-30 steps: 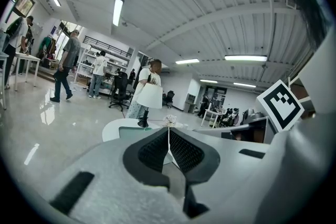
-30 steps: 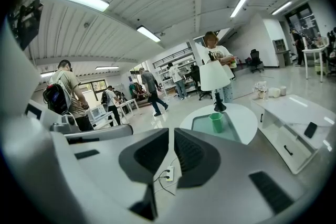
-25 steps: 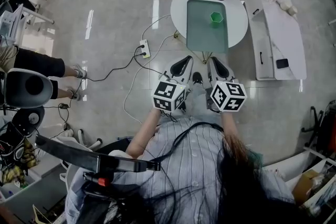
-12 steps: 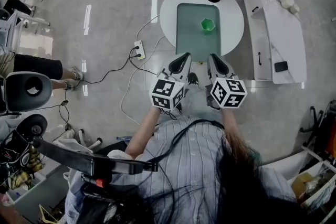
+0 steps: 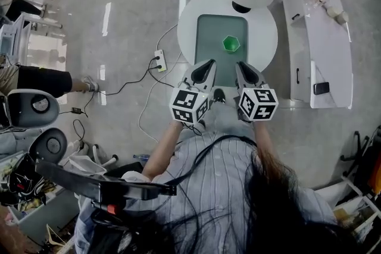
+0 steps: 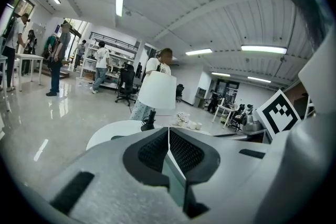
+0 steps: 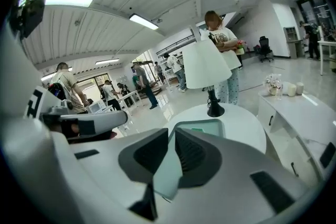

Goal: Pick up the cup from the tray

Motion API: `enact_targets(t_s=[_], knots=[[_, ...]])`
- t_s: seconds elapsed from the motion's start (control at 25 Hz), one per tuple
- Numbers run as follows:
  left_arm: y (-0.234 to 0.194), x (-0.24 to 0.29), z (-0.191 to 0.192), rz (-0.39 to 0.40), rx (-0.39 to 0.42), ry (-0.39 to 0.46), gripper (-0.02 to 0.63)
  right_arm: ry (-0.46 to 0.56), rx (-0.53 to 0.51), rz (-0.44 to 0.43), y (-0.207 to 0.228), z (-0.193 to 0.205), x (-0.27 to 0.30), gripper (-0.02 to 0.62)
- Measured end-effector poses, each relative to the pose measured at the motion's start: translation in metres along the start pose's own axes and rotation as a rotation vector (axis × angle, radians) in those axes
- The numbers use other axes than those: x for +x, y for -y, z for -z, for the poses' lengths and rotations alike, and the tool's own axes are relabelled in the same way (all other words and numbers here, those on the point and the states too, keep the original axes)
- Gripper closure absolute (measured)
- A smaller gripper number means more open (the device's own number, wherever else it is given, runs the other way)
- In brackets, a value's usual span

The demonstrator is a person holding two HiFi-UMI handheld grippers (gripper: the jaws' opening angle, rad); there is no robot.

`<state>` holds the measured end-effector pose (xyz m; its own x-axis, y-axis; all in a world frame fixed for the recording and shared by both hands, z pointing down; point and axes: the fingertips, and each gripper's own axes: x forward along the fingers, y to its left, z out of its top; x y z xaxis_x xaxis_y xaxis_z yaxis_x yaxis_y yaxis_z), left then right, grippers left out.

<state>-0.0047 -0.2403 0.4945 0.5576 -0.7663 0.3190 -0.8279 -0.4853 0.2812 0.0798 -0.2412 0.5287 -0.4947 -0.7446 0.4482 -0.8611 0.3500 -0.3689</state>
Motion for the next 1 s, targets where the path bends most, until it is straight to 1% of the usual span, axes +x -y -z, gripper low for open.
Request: enact_targets(t_s=[0.16, 0.4, 0.48, 0.6, 0.72, 0.8, 1.0], knots=[[-0.005, 0.023, -0.005, -0.012, 0.008, -0.004, 0.591, -0.035, -0.036, -0.056, 0.009, 0.001, 0.017, 0.545], [-0.013, 0.053, -0.005, -0.013, 0.033, -0.018, 0.591, -0.08, -0.056, -0.06, 0.03, 0.011, 0.04, 0.535], [-0.017, 0.06, -0.006, -0.014, 0.035, -0.02, 0.591, -0.087, -0.064, -0.072, 0.034, 0.014, 0.048, 0.505], [-0.019, 0.069, -0.006, -0.008, 0.039, -0.025, 0.591, -0.113, -0.053, -0.098, 0.039, 0.022, 0.06, 0.432], [-0.02, 0.073, -0.002, 0.0, 0.042, -0.04, 0.591, -0.154, -0.05, -0.093, 0.044, 0.034, 0.07, 0.349], [-0.022, 0.075, 0.0, 0.009, 0.045, -0.049, 0.591, -0.188, -0.071, -0.077, 0.046, 0.043, 0.077, 0.326], [-0.025, 0.083, 0.003, 0.044, 0.04, -0.069, 0.591, -0.258, -0.144, -0.043, 0.051, 0.066, 0.097, 0.304]])
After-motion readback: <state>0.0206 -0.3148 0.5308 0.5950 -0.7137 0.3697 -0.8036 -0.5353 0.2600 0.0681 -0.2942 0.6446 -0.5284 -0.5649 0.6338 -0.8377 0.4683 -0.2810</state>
